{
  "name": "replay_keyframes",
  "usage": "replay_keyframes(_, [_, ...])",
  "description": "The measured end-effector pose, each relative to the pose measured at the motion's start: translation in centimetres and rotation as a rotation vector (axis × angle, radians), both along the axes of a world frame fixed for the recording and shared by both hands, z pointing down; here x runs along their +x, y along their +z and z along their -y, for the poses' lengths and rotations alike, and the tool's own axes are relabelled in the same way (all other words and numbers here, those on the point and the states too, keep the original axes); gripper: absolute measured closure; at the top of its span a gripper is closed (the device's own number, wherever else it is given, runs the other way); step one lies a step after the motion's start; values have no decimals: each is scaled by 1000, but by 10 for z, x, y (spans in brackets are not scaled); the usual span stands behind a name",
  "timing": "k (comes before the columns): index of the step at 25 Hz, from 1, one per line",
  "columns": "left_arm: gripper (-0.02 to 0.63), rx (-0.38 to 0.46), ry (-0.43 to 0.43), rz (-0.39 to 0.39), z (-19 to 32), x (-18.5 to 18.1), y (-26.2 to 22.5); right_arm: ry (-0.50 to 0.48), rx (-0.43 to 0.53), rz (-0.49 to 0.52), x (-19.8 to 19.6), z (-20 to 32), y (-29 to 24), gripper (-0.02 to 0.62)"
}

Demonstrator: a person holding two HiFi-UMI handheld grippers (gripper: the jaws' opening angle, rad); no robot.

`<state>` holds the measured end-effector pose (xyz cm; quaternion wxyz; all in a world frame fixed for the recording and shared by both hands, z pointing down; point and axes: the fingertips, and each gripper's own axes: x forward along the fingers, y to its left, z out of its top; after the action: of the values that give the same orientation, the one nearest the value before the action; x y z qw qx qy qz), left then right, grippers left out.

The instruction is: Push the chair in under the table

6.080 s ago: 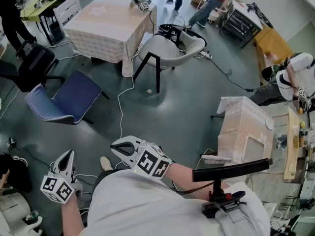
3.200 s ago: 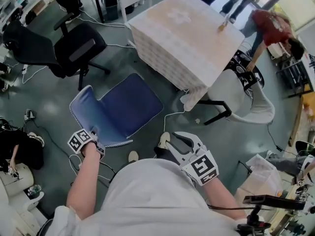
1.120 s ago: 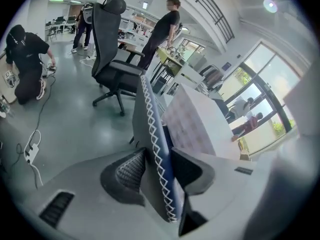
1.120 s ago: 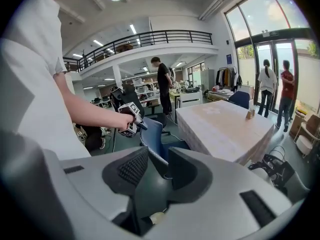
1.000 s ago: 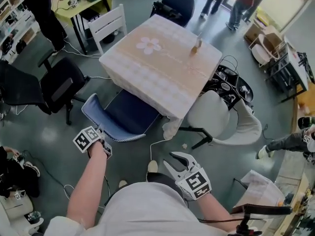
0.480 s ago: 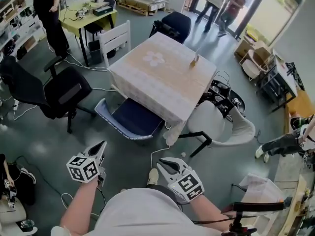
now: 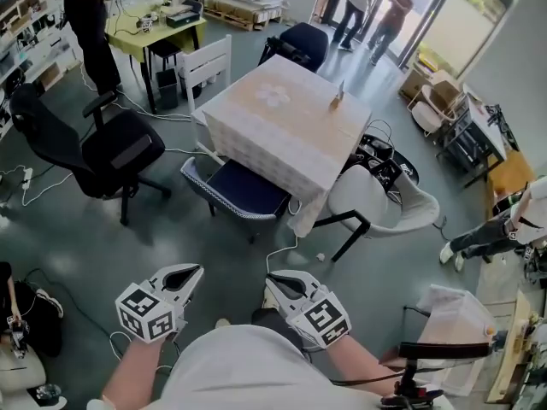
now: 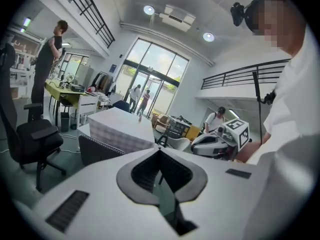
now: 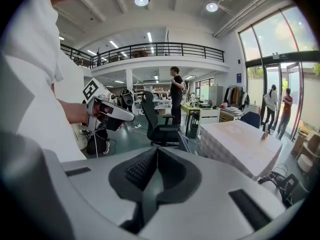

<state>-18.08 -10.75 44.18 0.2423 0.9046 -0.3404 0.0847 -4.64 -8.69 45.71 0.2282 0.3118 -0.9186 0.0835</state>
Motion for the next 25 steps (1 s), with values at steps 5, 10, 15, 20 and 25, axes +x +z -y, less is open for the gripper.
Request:
replay_keyframes(5, [594, 18, 58, -10, -39, -7, -7, -25, 20, -8, -25, -34, -6, 578])
replay_keyframes(10, [594, 38, 95, -24, -65, -10, -16, -45, 36, -13, -41, -55, -12, 578])
replay_keyframes(15, [594, 51, 103, -27, -76, -18, -21, -60, 50, -12, -54, -67, -16, 579])
replay_keyframes(20, [594, 51, 113, -25, -83, -23, -17, -65, 53, -16, -63, -78, -14, 580])
replay_keyframes(25, [594, 29, 98, -24, -86, -31, -14, -75, 53, -20, -71, -85, -16, 580])
